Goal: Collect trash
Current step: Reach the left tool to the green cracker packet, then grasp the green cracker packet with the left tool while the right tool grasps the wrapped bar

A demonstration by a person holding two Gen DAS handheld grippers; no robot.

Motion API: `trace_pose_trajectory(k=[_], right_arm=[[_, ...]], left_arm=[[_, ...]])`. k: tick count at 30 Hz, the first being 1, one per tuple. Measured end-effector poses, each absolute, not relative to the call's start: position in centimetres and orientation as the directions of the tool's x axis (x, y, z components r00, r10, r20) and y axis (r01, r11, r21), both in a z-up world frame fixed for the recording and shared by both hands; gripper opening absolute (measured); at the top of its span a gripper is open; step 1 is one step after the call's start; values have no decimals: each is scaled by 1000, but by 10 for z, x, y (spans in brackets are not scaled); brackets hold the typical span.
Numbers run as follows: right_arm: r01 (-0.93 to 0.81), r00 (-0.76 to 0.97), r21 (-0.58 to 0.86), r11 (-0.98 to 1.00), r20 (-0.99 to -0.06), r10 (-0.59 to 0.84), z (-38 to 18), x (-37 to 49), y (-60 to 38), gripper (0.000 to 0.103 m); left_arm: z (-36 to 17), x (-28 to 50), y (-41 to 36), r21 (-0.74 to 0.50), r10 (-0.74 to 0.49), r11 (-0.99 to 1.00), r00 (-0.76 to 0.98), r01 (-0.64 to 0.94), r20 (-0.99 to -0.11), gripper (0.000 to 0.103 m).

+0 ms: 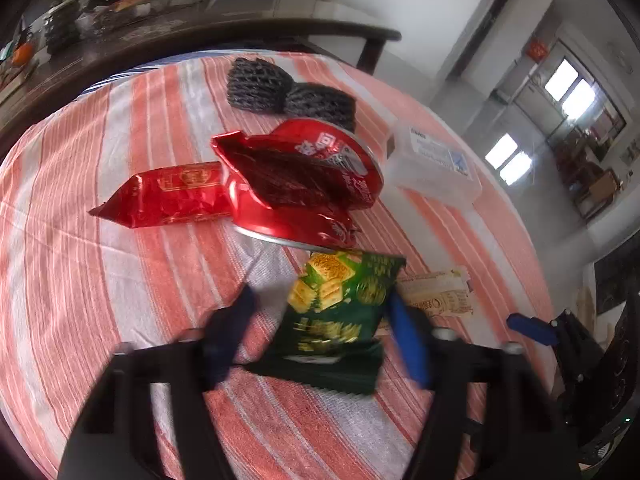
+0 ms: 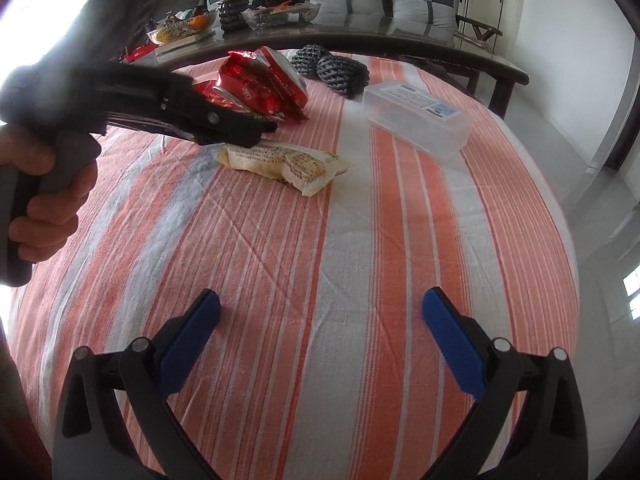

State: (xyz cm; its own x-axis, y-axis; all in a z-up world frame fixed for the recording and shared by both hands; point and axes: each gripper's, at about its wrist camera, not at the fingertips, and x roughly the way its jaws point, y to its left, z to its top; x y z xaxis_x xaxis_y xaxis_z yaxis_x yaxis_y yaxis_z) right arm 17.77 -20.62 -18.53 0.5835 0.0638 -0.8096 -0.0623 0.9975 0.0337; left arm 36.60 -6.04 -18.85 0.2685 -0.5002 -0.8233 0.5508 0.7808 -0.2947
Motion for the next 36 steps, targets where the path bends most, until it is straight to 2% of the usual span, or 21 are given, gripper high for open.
trace_pose_trajectory(k=[1,5,11,13,15,17,18,19,22,27,30,31,33,35,36], right_arm=[[-62,583,34,997,-810,64,-185,178,-206,98],[-62,583,35,997,-810,65,-186,178,-206,98],[-68,580,50,996,-811,80,-186,178,-208,98],[-106,568,84,991,-813,129,-184,182,-210,98],[-214,546,152,965,-801,247,-174,196,-211,98],[-291,593,42,956,-776,214,-154,212,-206,98],[-336,593,3,942,-776,214,-149,221,-202,98],[-393,566,-15,920,-793,228,-147,231,-197,98],[-509,430,4,861,-865,259,-154,264,-185,97],[-523,355,8,853,-907,226,-163,292,-173,94],[-543,308,5,840,-929,205,-167,297,-165,78],[-552,294,4,834,-935,200,-168,297,-164,64],[-553,271,8,833,-944,189,-168,293,-159,53],[-536,266,25,844,-944,197,-165,286,-158,25],[-516,271,40,856,-940,207,-161,282,-159,24]], left_arm=[[-188,365,-55,-334,-524,779,259,530,-811,37],[-178,336,-28,-300,-488,827,345,475,-802,35],[-173,271,38,-148,-314,927,497,344,-809,36],[-179,260,52,-135,-292,938,518,319,-804,38],[-186,256,62,-180,-321,934,506,308,-801,42],[-185,255,66,-191,-343,925,502,330,-794,52],[-183,254,65,-166,-333,924,515,344,-790,66],[-182,253,64,-140,-318,927,531,349,-785,74],[-183,256,59,-127,-309,927,528,353,-791,75],[-187,260,61,-138,-316,923,503,360,-805,75],[-188,259,57,-121,-309,920,500,373,-809,75],[-188,259,56,-113,-304,920,500,376,-811,75],[-190,258,52,-82,-280,922,505,378,-817,73],[-191,257,47,-49,-253,926,516,375,-818,63],[-190,256,46,-49,-253,925,516,376,-818,49]])
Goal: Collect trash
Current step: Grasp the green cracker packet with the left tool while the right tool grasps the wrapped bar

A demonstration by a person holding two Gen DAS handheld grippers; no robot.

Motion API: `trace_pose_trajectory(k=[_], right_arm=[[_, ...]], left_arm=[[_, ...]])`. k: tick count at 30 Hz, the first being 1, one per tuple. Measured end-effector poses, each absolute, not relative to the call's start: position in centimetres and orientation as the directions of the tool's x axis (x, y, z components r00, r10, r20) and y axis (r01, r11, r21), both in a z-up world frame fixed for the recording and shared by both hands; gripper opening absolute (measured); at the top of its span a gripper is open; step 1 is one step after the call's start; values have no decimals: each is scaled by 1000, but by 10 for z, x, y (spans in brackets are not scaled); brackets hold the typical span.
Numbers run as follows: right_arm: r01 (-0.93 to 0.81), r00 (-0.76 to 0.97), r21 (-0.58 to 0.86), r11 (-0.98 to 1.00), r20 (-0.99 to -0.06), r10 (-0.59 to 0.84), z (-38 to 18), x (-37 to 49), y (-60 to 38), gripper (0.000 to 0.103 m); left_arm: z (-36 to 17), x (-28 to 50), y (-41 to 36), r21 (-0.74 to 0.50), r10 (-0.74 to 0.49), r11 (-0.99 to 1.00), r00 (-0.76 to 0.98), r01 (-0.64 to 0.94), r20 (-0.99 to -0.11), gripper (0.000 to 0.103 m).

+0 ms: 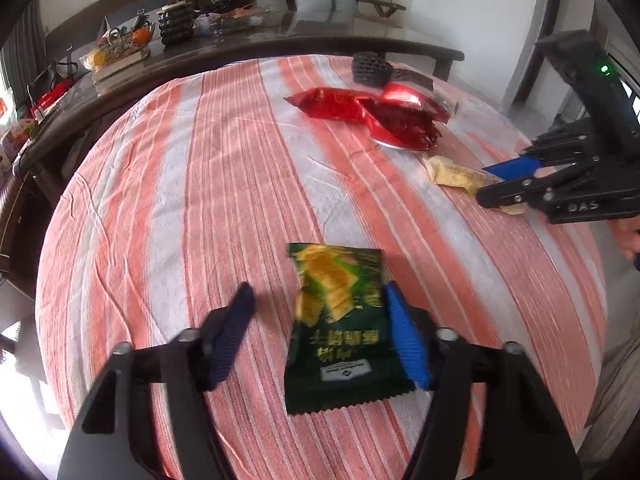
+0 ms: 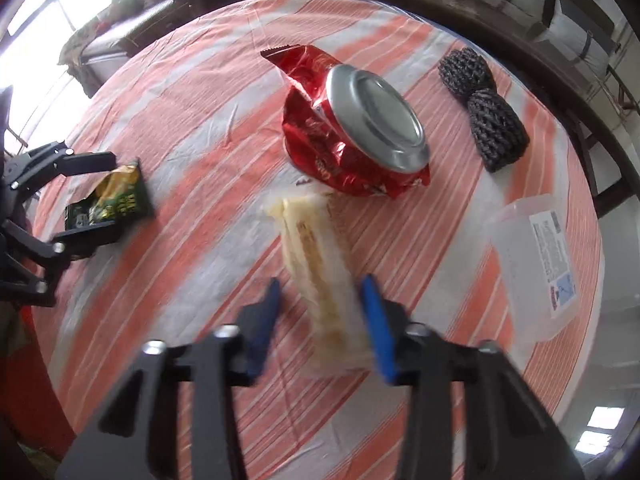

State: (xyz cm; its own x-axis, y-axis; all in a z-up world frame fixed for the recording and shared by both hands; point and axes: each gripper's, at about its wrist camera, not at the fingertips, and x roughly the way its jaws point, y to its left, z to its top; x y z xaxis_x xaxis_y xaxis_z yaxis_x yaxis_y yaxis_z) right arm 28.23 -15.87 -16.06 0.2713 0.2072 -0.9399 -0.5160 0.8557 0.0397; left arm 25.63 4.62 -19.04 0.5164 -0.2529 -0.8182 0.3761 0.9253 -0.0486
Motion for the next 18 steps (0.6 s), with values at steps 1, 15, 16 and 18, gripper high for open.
trace_pose_trajectory(k=[1,15,16,18], right_arm=[[-495,276,58,867,-936,220,-157,278,-161,22],[-285,360,262,922,-863,356,-140,203,-219,21],[-277,361,264,924,-863,355,-142,200,-222,21],[-260,367,268,928,-861,351,-144,193,-230,21]], left_arm=[[-190,256,45,-48,-252,926,519,375,-817,43],[-162,241,30,23,-205,940,617,340,-760,33],[-161,241,29,29,-201,940,622,339,-757,33],[-158,241,26,43,-193,940,632,338,-750,33]])
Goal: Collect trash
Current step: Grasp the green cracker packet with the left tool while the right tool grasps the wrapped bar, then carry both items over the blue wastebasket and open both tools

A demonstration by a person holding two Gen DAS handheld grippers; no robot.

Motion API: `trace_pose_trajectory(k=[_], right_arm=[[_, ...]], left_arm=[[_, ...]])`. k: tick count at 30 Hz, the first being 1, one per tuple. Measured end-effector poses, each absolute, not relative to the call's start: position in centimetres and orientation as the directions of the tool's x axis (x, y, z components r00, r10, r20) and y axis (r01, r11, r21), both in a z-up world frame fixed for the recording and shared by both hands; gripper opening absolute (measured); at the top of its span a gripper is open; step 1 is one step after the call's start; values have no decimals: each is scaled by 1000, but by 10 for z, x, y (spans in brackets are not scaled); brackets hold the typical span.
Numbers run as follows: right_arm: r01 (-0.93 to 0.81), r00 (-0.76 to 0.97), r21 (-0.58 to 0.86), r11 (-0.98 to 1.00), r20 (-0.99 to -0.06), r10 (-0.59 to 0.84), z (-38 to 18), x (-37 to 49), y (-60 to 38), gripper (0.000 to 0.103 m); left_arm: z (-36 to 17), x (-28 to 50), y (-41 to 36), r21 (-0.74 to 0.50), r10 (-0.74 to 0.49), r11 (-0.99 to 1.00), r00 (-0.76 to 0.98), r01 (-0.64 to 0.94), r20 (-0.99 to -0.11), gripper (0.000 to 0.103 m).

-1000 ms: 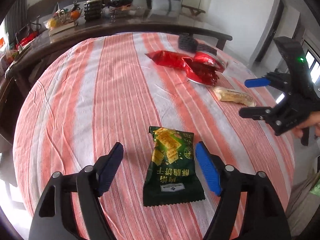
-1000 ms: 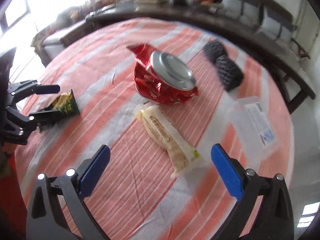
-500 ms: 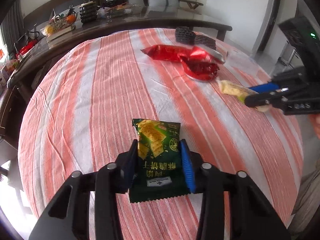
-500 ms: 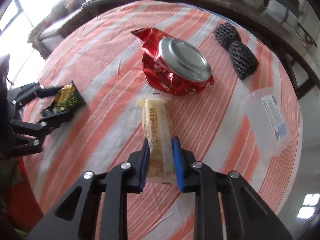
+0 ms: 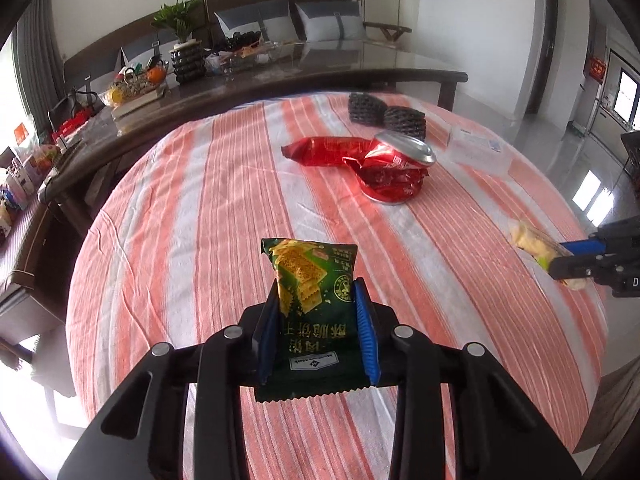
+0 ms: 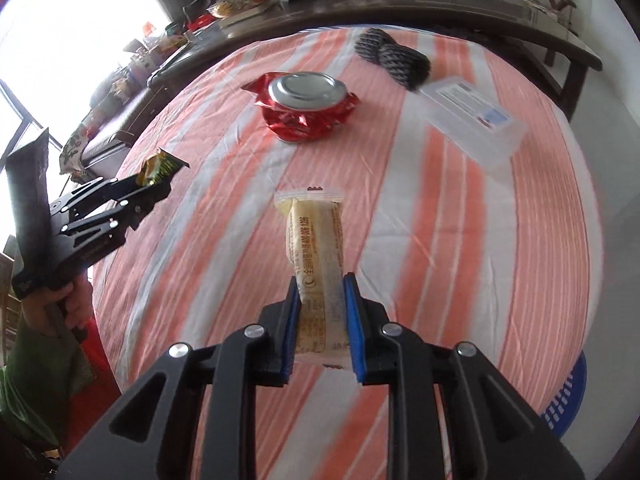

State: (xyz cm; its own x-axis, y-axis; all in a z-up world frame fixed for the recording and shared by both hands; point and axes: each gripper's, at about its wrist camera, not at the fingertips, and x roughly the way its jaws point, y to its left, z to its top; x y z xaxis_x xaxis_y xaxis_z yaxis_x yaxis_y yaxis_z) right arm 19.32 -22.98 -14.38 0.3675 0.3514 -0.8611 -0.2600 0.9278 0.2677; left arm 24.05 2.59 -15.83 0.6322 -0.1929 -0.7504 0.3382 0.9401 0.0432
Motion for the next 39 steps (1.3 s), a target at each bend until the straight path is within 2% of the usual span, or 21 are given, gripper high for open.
trace_pose_trajectory(k=[6,14,18,24,29,39], right_arm=[[-235,384,297,926,-846,369,-148,179,-242,21],[-163,473,371,914,-784,402,-135,144,-293,21],[-64,539,380,923,-765,353,-131,118,-356,21],[124,575,350,929,-788,220,-146,81,-459,21],[207,580,311,928,-802,140,-169,60,-515,21],[315,522,347,884,-841,144,-236,53,-582,21]], left_arm=[[-157,238,18,50,-195,937,636,346,-747,33],[-159,223,-9,-185,-402,884,498,429,-768,33],[-146,190,-67,-231,-501,815,445,531,-742,33],[-135,156,-187,-298,-614,694,322,655,-721,33],[-150,139,-273,-321,-628,643,239,695,-741,33],[-235,143,-392,-319,-539,667,140,674,-830,34]])
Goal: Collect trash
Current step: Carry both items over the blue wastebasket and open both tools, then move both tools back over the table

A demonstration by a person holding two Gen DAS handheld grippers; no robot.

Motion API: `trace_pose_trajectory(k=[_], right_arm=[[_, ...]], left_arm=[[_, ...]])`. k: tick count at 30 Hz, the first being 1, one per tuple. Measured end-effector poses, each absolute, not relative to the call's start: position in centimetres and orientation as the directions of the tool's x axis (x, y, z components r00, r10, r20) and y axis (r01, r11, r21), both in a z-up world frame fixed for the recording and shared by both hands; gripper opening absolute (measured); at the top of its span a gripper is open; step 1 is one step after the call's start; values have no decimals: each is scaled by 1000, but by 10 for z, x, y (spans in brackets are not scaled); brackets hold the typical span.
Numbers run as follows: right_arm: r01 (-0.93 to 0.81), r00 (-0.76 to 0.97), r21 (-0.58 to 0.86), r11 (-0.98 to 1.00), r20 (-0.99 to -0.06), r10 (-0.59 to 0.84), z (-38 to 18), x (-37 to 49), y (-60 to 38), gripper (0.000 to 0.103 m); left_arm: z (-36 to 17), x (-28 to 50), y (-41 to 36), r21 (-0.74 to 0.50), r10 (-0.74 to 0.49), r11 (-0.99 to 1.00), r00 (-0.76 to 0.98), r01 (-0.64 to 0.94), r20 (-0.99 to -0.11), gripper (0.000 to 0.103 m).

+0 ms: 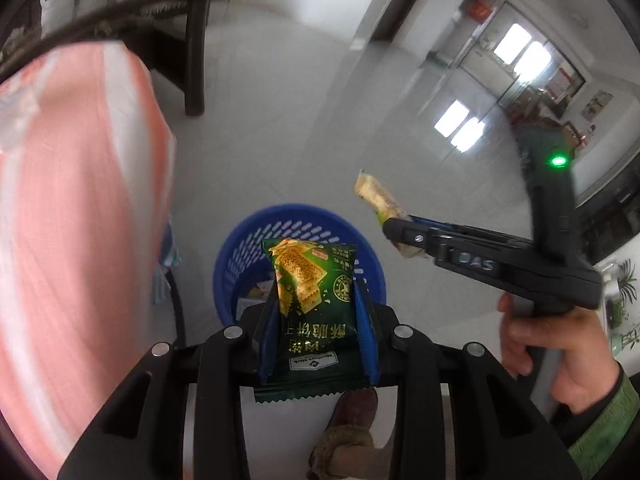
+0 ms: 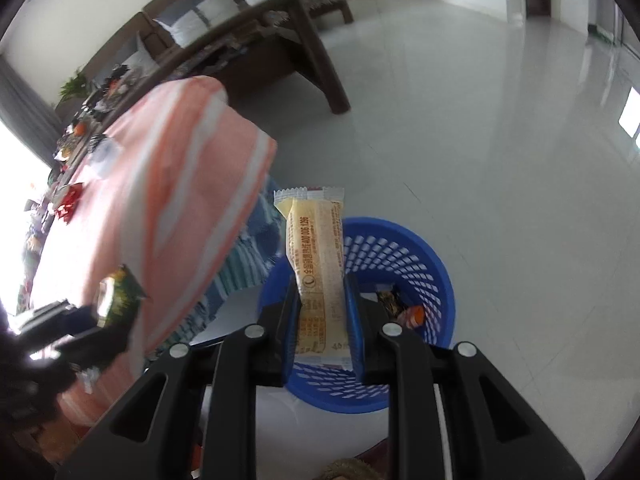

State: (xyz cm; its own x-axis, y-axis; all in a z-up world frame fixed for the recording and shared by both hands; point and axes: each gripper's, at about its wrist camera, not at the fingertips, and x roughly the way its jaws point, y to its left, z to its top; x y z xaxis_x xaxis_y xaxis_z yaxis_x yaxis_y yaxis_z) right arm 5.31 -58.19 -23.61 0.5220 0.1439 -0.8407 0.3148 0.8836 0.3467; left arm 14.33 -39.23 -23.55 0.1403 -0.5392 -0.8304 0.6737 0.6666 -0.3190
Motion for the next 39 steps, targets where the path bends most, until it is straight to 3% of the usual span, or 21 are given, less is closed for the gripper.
trace_pose_trajectory(k=[5,6,8,12,14,16,19,24,29,34,39], right_arm=[[340,527,401,850,-831,181,-250,56,-601,25],[347,531,409,844,-828,183,-252,54,-605,29],[365,539,421,830,-823,181,-252,51,-612,48],[391,558,407,826,-818,138,-243,42,-622,56],[400,570,368,840,-817,87,-236,42,-622,73],[401,595,337,852,-803,38,-224,38,-621,79],[408,621,292,865,-783,-29,-210,35,-616,91],[382,686,230,895,-720,-108,-184,35,-587,93],[285,756,154,946,-643,-123,-161,42,-533,93],[120,788,76,990,-614,-49,-157,44,-454,94],[2,763,79,997,-644,49,-157,51,-386,94]], left_arm=[[-267,155,-424,-310,-516,674,128,670,-847,38],[-271,157,-430,-305,-514,676,133,671,-848,49],[-274,160,-436,-309,-517,678,134,667,-845,66],[-249,153,-431,-300,-557,664,185,685,-810,82],[-224,142,-417,-284,-596,651,242,704,-765,88],[-196,129,-398,-245,-627,653,330,717,-705,97],[-173,114,-371,-201,-635,664,400,720,-661,98],[-159,102,-309,-132,-575,713,467,688,-672,98],[-168,118,-229,-45,-426,813,542,580,-724,98],[-177,162,-141,1,-244,924,591,382,-769,98],[-182,196,-67,-11,-150,973,597,230,-788,98]])
